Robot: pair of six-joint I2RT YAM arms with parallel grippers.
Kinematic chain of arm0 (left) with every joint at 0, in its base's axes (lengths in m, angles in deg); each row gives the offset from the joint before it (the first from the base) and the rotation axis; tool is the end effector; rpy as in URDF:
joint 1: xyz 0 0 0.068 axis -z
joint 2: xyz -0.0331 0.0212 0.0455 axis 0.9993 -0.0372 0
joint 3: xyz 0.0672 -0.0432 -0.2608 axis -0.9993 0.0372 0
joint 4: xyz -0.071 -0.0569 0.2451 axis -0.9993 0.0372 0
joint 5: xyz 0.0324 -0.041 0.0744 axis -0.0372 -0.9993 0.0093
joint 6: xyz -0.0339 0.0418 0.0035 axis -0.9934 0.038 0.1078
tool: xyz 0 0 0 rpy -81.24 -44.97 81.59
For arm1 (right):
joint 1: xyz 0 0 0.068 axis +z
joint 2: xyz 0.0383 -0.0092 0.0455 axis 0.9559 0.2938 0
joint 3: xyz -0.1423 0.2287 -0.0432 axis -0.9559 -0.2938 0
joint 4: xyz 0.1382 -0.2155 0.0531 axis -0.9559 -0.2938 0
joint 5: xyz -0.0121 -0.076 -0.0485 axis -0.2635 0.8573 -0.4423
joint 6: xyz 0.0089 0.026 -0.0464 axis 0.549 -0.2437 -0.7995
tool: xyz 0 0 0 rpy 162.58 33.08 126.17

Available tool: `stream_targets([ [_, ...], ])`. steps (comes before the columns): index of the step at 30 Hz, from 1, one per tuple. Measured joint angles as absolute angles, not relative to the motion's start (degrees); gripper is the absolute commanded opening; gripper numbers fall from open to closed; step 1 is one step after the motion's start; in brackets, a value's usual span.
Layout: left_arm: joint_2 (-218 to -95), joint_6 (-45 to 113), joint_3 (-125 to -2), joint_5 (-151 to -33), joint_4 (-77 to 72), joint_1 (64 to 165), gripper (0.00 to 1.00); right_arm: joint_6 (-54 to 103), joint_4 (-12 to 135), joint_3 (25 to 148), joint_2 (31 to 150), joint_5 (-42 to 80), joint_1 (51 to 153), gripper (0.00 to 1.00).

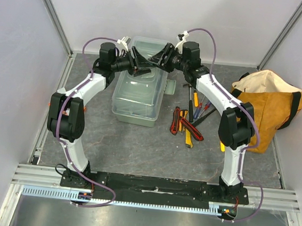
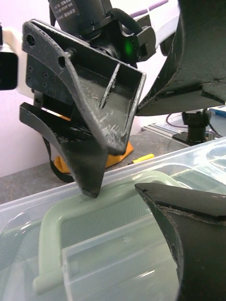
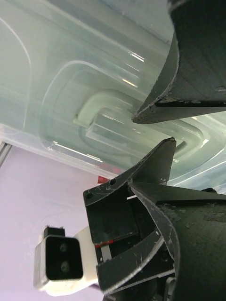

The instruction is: Pack the tool kit

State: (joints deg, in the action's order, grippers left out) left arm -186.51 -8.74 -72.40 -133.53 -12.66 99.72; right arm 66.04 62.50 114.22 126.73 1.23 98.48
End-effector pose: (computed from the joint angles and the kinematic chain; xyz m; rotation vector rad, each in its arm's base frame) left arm 0.4181 -0.1155 0.3020 -0.0277 2.0001 -1.5567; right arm 0.4413 0.2282 0.3213 0.0394 1.9925 1.2815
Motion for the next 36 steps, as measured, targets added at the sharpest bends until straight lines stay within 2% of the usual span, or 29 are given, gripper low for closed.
stream_targets([
  [10,-186.54,-7.72,-73.69,-131.91,-9.14,100.18,0.64,59.37,51.77,116.56,124.26,14.92,100.34,0.63],
  [17,-186.54,1.66,-83.44,-118.25,11.17,103.59,0.65,55.79,46.74,115.64,119.34,22.63,100.45,0.65],
  [26,-190.65,9.92,-97.06,-102.86,30.8,109.45,0.66,54.67,45.32,113.26,118.8,24.34,100.4,0.65],
  [33,-192.13,13.42,-99.75,-106.82,33.38,109.04,0.65,54.43,44.8,112.93,118.82,24.34,100.31,0.68],
  [36,-192.13,14.05,-98.83,-110.71,32.39,107.92,0.54,54.43,44.75,112.93,118.82,23.75,100.12,0.7],
])
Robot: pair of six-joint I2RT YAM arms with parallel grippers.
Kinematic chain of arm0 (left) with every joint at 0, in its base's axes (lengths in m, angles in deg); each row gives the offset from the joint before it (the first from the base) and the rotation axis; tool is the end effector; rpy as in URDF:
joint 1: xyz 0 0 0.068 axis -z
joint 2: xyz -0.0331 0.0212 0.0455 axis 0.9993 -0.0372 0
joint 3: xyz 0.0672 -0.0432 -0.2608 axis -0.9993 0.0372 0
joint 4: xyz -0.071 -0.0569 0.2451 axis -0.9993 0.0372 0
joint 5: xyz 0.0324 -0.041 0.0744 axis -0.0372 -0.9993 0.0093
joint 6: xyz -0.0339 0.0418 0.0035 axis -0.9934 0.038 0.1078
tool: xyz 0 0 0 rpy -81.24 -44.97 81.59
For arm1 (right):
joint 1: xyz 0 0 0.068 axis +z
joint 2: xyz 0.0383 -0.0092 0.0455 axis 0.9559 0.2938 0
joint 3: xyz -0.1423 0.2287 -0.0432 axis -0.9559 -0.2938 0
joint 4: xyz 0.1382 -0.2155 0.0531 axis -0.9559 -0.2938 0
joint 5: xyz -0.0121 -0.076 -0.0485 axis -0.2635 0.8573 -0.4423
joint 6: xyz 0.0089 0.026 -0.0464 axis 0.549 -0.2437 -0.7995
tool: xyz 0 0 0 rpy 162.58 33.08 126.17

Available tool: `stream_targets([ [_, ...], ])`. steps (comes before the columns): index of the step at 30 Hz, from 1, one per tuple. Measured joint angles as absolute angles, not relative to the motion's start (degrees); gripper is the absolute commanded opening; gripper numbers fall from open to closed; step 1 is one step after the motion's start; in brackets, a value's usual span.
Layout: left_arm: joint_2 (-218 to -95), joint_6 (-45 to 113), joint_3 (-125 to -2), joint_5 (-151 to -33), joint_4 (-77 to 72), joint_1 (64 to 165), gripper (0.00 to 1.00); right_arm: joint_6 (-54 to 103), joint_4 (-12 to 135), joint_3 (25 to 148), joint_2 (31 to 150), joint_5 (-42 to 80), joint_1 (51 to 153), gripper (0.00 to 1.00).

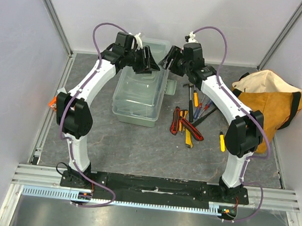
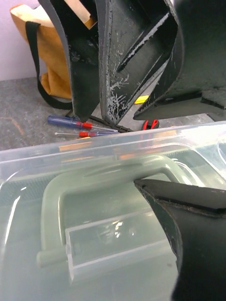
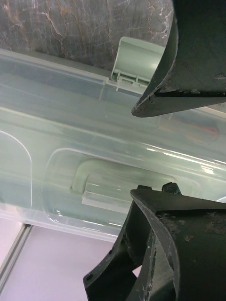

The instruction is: Pack the tool kit

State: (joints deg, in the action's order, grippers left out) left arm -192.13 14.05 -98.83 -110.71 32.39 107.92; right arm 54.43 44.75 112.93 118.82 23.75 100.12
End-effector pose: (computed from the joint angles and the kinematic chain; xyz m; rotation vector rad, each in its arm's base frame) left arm 0.4153 -0.1687 0.3427 0.0421 2.3135 -1.0031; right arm 0.4064 0.2111 0.3439 0.1327 2.0846 0.7535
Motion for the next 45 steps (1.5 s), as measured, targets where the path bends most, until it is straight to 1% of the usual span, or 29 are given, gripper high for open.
stream_targets([
  [4,-192.13,14.01,-97.3,-115.6,31.04,106.59,0.49,54.45,44.27,113.5,118.97,21.6,99.48,0.7],
  [10,-192.15,13.11,-95.44,-122.01,29.31,105.41,0.48,54.5,44.1,116.91,119.19,17.93,98.7,0.68],
  [16,-192.15,7.32,-90.46,-130.4,20.41,103.02,0.48,54.54,44.45,118.0,119.23,14.72,98.67,0.68],
  [22,-192.15,-1.81,-84.99,-136.87,7.96,101.69,0.48,54.98,44.45,117.98,119.87,12.12,98.67,0.67],
  [32,-192.15,-8.2,-83.86,-141.96,-2.03,102.37,0.48,55.57,44.42,117.96,121.44,11.2,98.67,0.65],
  [38,-192.15,-9.05,-83.27,-142.66,-3.72,102.46,0.49,55.83,44.9,117.96,123.04,11.42,98.52,0.64],
  [45,-192.0,-7.65,-83.0,-141.57,-1.6,102.39,0.5,56.01,45.08,118.88,124.22,9.58,98.57,0.63],
])
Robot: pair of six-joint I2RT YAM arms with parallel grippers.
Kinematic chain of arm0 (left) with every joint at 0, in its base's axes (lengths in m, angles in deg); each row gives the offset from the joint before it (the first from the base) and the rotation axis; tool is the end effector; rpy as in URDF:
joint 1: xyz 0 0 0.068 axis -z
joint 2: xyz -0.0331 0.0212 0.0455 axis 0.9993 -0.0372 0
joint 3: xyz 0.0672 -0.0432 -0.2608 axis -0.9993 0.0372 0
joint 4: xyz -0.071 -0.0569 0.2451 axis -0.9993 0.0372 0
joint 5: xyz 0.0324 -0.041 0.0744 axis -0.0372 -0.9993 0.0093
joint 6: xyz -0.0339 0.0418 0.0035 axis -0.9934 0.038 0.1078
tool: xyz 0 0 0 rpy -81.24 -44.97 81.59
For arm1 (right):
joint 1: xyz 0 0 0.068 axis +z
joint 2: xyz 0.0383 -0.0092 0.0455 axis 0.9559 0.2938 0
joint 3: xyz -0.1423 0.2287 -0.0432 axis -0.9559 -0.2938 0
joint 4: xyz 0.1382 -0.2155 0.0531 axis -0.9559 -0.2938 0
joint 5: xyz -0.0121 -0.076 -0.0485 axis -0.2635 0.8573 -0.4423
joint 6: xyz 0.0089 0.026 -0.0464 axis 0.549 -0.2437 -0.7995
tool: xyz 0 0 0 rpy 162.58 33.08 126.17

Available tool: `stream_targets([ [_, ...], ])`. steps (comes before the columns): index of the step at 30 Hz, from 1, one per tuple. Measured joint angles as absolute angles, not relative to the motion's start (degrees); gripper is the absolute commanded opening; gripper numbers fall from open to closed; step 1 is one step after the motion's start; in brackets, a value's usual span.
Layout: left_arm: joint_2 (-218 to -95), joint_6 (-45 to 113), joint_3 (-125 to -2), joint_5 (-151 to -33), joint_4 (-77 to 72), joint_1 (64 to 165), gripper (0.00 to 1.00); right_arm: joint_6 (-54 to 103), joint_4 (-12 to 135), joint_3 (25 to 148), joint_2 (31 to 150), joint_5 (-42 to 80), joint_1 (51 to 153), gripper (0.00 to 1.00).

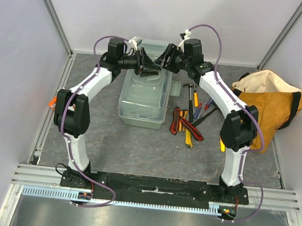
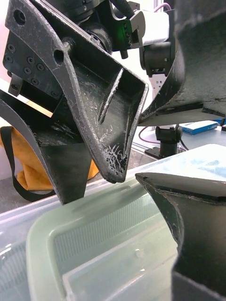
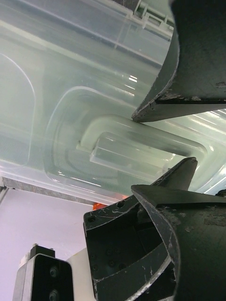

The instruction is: Pack the tool kit

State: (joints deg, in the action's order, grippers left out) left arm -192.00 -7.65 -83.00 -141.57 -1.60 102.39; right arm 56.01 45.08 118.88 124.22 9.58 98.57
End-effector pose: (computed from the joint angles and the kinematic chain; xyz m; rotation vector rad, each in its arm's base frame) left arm 0.4315 -0.1429 0.3080 0.0880 2.1213 -1.7024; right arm 0.4281 0.2174 0.3391 0.0209 2.1172 0.9958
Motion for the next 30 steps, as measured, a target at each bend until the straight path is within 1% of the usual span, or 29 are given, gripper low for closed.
stream_targets([
  [5,-190.32,-4.66,-82.94,-139.19,2.67,102.17,0.53,56.25,45.08,120.08,125.4,8.58,98.67,0.62],
  [12,-188.11,-1.4,-84.99,-137.46,6.62,101.54,0.55,55.79,44.45,120.89,126.16,9.63,99.29,0.54],
  [14,-188.0,0.26,-86.15,-136.06,9.03,101.45,0.55,55.79,44.51,121.0,126.51,10.02,99.7,0.48],
  [20,-185.97,7.48,-87.86,-128.48,18.12,101.49,0.55,55.52,43.11,121.0,126.95,12.36,100.95,0.16],
  [23,-184.2,11.54,-87.86,-124.08,22.21,101.76,0.56,58.48,43.16,121.13,127.01,13.45,101.08,0.04],
  [25,-183.21,13.97,-87.86,-121.64,23.91,102.11,0.57,60.46,42.65,121.92,127.04,14.52,101.25,0.0],
  [30,-180.26,21.81,-87.79,-113.64,26.77,106.0,0.58,61.86,39.97,123.88,127.36,17.28,102.04,0.0],
])
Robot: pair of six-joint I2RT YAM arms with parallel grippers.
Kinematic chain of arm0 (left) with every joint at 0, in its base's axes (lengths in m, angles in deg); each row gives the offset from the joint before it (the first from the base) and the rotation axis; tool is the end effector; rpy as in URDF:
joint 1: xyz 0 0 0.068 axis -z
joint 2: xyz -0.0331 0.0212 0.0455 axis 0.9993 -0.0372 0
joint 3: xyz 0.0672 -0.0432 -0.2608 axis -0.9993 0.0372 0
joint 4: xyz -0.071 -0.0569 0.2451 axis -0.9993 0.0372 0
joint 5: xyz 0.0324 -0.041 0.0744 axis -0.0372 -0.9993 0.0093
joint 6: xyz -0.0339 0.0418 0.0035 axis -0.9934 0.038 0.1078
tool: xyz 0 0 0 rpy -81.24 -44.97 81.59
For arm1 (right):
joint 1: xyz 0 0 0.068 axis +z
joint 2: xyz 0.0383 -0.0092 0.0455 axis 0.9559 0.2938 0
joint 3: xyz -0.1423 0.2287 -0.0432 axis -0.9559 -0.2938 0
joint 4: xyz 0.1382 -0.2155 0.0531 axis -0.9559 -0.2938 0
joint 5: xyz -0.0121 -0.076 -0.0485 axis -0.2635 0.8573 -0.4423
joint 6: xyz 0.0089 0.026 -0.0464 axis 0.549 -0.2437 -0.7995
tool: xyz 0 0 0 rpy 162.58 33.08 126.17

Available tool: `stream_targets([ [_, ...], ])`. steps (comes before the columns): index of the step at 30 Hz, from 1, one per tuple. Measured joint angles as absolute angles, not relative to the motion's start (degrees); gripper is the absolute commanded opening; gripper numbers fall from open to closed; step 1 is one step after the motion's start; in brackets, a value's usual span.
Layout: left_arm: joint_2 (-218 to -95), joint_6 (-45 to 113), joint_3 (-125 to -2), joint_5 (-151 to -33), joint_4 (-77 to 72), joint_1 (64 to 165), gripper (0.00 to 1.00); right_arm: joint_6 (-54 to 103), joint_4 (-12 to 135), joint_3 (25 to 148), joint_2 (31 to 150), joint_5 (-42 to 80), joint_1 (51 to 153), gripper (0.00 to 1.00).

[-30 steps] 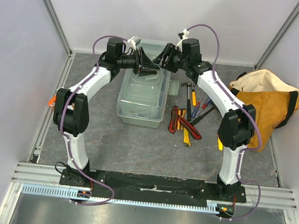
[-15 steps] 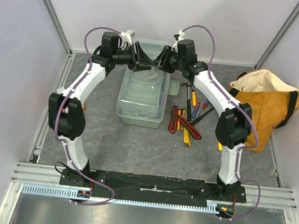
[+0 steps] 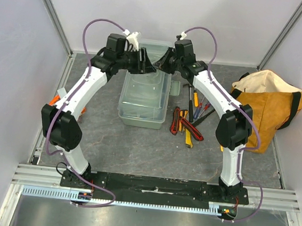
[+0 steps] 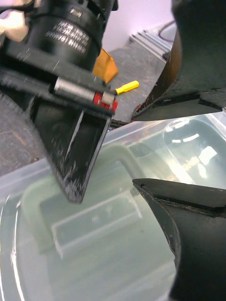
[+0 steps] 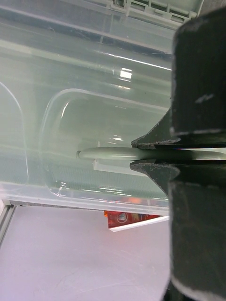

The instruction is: Pack the tool kit

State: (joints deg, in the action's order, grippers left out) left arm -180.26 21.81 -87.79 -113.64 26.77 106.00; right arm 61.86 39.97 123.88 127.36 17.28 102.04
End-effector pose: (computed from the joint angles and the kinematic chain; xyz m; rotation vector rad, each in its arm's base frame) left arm 0.3749 -0.1414 0.3709 0.2202 2.1566 -0.9792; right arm 0.4253 0.2438 0.3348 0.1699 2.1751 0.9390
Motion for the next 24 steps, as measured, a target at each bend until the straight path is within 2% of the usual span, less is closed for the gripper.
stream_targets([
  [7,-179.0,28.79,-87.31,-104.06,27.32,112.62,0.59,62.02,38.96,124.54,127.36,19.57,102.76,0.0],
  [15,-177.79,29.51,-83.51,-96.35,26.82,112.34,0.62,63.9,39.92,123.55,127.21,20.53,103.0,0.0],
  [24,-176.2,29.57,-81.91,-92.7,25.4,112.36,0.63,66.98,44.27,119.34,125.79,20.84,103.0,0.0],
])
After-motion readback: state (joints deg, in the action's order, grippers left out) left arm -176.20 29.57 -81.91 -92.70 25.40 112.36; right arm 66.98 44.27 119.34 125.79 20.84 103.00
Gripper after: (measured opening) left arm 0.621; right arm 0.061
